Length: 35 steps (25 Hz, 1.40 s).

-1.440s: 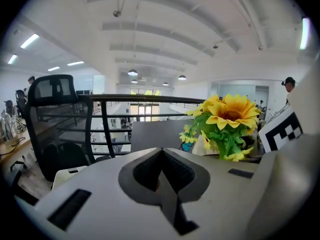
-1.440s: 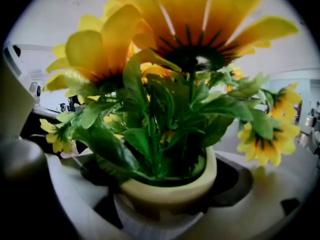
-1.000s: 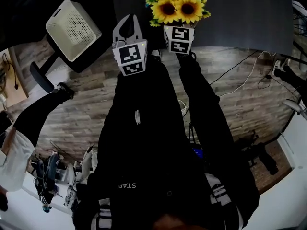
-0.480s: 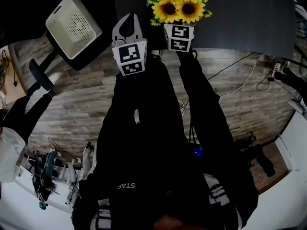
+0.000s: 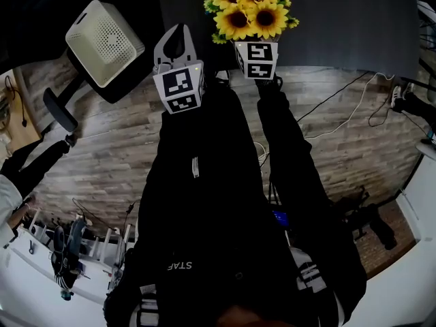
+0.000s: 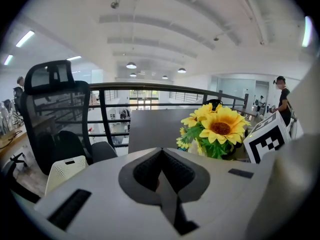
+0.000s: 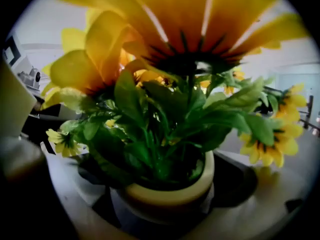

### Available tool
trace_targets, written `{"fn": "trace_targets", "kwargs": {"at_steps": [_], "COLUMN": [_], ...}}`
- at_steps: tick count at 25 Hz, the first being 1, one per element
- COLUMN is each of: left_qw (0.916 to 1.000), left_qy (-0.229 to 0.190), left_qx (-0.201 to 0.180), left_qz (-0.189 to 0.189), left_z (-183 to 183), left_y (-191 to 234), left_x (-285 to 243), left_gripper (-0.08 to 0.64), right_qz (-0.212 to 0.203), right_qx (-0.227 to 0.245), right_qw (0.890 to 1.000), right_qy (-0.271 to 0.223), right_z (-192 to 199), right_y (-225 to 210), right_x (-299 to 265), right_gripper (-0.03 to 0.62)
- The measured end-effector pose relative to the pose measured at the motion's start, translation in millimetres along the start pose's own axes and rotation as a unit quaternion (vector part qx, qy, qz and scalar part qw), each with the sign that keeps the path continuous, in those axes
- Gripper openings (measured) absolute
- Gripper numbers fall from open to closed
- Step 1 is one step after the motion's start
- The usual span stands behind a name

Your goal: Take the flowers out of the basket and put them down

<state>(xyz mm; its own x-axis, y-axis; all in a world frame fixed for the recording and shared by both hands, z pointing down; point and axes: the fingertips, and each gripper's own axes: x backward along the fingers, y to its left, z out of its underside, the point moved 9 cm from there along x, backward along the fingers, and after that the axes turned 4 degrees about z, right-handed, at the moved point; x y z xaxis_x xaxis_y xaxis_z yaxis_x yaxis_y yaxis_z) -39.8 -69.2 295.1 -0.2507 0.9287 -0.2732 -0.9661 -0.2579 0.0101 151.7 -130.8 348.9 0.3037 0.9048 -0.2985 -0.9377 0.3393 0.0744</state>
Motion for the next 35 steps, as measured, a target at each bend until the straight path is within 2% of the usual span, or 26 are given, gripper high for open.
{"fn": "trace_targets", "kwargs": {"at_steps": [7, 14, 18, 23, 28, 29, 32, 35], "left_qw": [1.0, 0.9996, 0.999, 0.9977, 0.9956, 0.9952, 0.9936, 0.9911], "left_qy": [-0.003, -0.022, -0.03, -0.057, -0.086, -0.091, -0.108, -0.128], "left_qx": [0.003, 0.015, 0.034, 0.034, 0.018, 0.014, 0.01, 0.005], "left_qz": [-0.006, -0.006, -0.002, 0.017, 0.033, 0.033, 0.033, 0.034], "left_z": [1, -25, -43, -82, -121, -129, -149, -166], "left_y": [6, 1, -6, -25, -41, -43, -47, -52], "left_x": [15, 58, 92, 126, 147, 150, 161, 174], "left_gripper": [0.0, 0.0, 0.0, 0.0, 0.0, 0.0, 0.0, 0.0], "right_qz": [-0.002, -0.002, -0.008, -0.003, 0.009, 0.014, 0.047, 0.053], "right_qx": [-0.017, -0.017, -0.012, 0.003, 0.001, 0.003, 0.017, 0.024], "right_qw": [1.0, 1.0, 1.0, 0.998, 0.995, 0.994, 0.991, 0.988], "right_qy": [-0.006, -0.003, -0.015, -0.057, -0.1, -0.107, -0.126, -0.145], "right_z": [4, -10, -37, -97, -151, -161, -184, -201], "right_y": [3, 15, 18, 19, 24, 26, 29, 36], "right_x": [32, 114, 164, 201, 223, 227, 242, 258], "right_gripper": [0.571, 0.568, 0.566, 0.544, 0.479, 0.448, 0.229, 0.161]}}
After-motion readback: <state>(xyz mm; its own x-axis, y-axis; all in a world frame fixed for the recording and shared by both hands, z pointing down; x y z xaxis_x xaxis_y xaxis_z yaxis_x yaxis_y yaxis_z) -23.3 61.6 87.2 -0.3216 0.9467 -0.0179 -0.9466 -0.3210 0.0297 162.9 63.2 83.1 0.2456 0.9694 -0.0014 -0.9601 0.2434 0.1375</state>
